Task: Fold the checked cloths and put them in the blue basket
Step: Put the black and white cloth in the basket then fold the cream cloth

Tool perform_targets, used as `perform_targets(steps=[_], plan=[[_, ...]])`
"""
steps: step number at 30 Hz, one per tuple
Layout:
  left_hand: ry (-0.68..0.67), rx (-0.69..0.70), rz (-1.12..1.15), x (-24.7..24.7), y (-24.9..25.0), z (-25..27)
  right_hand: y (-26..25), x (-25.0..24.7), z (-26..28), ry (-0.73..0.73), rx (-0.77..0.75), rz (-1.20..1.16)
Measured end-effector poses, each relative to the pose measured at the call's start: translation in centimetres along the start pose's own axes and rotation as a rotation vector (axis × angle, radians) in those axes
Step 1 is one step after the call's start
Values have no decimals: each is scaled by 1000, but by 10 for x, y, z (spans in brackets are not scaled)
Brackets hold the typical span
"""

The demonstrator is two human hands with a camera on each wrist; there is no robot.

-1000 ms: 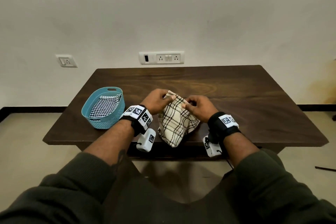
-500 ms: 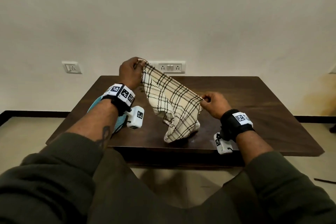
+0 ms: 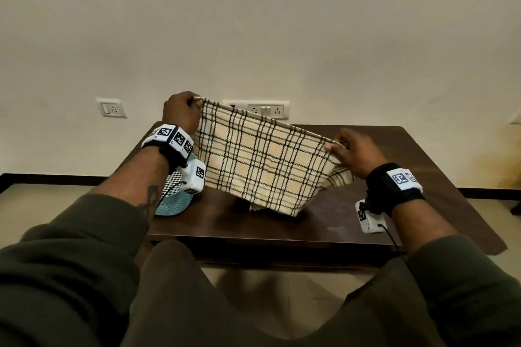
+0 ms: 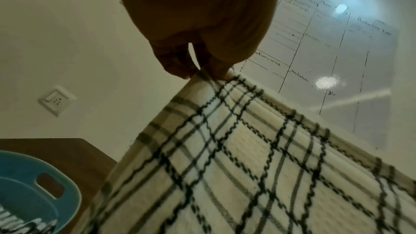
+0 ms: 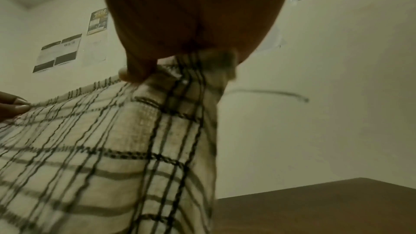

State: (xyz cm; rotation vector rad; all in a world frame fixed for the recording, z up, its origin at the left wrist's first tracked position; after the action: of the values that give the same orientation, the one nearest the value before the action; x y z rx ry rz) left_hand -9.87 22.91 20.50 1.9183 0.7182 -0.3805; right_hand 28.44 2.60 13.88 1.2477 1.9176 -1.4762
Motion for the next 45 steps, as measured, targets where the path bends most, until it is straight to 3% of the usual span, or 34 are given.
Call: perform_targets(steps=[4,7,10,12,14,18,22,24,26,29,36,41,45], plan=[[-79,-94,-143,14,-24,1,32,17,-5,-115,73,173],[-304,-176,-312,48,-36,6,45,28,-18,-237,146,263],[-552,-350,-255,91,-48,8,47,46,-46,-408,162,367],[-610,-365,-228,106,-37,-9,53,46,-77,-447,203,344],[-538,-220,-283,102,-6,-47,48,19,-116,-362,207,352],[-228,70,-253,60,80,-121,-1,-90,-198,89,119,240],[64,114,10,-15,145,-157,-53,-183,-223,457,0,-4],[174,103,103,-49,157,-159,-65,-209,-219,545,-61,-67],[188,96,115,-63,157,-150,-72,-220,-204,585,-104,-122],[135,85,70,-63,138,-121,-66,-200,-170,528,-126,-99],[-166,-22,-182,-5,29,-9,10,-77,-63,231,8,-42],[-412,-119,-298,42,-51,79,66,8,13,-165,153,107],[-629,-180,-412,66,-91,132,87,47,59,-451,205,172]])
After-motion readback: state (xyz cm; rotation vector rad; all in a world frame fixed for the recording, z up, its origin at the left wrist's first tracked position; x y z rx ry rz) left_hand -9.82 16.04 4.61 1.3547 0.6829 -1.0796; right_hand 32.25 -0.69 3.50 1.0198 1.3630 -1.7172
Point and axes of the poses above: each hand's wrist, its own z-axis away from the middle knuckle, its own x-axis out of the palm, y = z × x, the point moved 10 cm from there along -z, towards the middle knuckle, and after that the axes turned 6 degrees about -x, right-handed, at the moved point
